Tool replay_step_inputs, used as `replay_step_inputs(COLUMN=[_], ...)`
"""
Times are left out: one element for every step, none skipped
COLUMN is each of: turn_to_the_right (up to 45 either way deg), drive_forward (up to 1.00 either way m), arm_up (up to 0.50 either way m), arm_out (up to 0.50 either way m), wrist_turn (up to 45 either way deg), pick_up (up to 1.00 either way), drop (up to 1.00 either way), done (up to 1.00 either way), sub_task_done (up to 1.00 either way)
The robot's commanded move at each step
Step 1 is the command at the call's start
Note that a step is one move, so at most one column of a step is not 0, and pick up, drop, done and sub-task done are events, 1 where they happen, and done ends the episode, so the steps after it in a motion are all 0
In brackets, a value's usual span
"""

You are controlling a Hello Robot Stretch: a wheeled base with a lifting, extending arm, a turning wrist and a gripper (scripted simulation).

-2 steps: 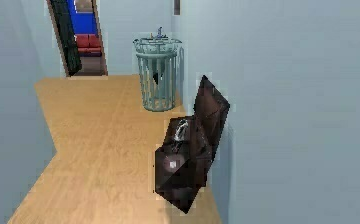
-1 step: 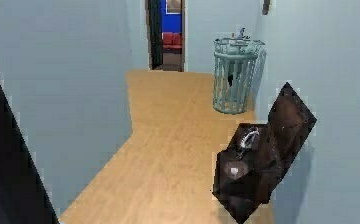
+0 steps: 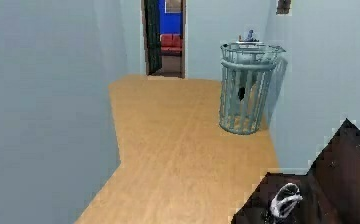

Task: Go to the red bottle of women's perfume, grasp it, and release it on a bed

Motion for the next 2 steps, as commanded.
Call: replay_step_inputs(turn_to_the_right=[0.0,0.0], drive_forward=[1.0,0.85], arm_up=[0.0,0.0], arm_out=[0.0,0.0], wrist_turn=[0.0,0.0], pick_up=[0.0,0.0], drop=[0.0,0.0], done=[0.0,0.0], sub_task_done=[0.0,0.0])
